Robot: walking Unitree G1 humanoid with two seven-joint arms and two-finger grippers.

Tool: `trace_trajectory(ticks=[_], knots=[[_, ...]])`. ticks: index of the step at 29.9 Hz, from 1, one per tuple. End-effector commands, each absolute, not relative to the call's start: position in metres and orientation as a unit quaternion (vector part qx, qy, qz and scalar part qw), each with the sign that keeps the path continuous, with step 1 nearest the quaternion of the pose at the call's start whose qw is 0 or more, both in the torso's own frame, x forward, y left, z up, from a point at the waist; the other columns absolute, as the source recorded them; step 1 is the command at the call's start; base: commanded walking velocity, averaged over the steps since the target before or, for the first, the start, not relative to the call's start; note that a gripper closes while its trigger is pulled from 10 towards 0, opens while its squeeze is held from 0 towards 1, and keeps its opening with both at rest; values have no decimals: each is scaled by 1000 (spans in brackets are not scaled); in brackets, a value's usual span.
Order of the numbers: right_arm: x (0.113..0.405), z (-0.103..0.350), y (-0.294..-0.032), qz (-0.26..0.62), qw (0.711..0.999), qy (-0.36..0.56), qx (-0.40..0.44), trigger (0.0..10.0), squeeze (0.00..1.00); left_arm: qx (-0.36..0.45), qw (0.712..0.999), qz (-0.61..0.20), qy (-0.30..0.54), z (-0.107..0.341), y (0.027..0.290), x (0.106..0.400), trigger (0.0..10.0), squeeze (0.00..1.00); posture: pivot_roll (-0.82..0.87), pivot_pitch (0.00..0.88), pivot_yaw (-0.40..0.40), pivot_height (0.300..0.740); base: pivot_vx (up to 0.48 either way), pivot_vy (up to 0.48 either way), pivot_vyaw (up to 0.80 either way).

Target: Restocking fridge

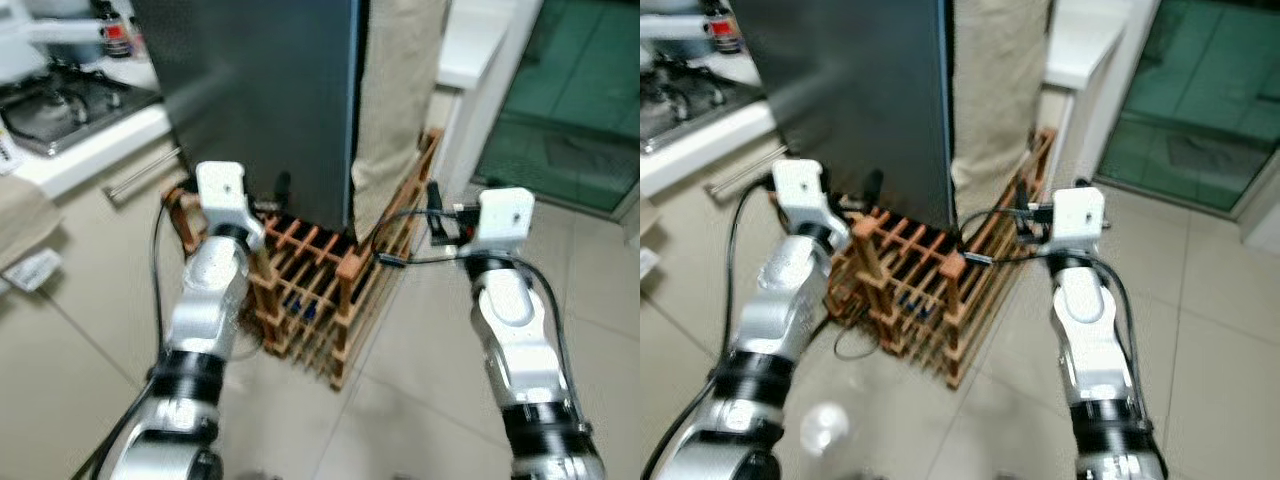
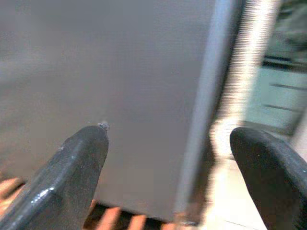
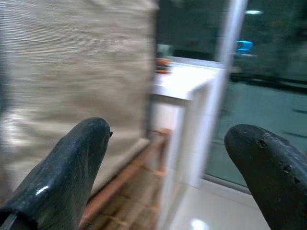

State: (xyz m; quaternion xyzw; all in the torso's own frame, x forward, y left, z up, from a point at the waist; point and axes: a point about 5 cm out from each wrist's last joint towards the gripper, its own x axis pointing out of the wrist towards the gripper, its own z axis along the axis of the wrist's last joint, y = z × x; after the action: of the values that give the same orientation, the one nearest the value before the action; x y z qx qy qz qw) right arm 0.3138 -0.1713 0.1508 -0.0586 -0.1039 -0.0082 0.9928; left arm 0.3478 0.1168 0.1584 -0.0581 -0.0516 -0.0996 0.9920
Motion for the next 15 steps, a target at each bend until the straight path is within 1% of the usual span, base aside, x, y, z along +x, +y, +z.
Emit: trace_trajectory(ticks=[1,5,7,10,13,14,15], knots=[[315,149,-169,-4,994,-97,-58,10000,63,-53,993,-93,-56,163,120,350,10000,0,-116,0,18,740,0,0,-763],[314,149,-170,-13,994,-98,-52,10000,59,-45,994,-86,-58,167,123,354,10000,0,-117,0,17,740,0,0,-753],[315,149,-171,-11,993,-99,-61,10000,35,-47,993,-83,-62,170,124,355,10000,0,-119,0,18,740,0,0,0],[315,151,-171,-13,993,-103,-61,10000,35,-53,993,-78,-68,172,124,356,10000,0,-119,0,18,740,0,0,0],[314,157,-175,-25,990,-122,-62,10000,35,-123,989,-35,-72,179,130,357,10000,0,-122,0,19,740,0,0,0],[314,159,-175,-29,989,-127,-63,10000,39,-140,988,-22,-67,179,132,359,10000,0,-122,0,19,740,0,0,0],[314,161,-176,-31,989,-132,-63,10000,39,-139,988,-19,-69,182,131,359,10000,0,-122,0,18,740,0,0,0]])
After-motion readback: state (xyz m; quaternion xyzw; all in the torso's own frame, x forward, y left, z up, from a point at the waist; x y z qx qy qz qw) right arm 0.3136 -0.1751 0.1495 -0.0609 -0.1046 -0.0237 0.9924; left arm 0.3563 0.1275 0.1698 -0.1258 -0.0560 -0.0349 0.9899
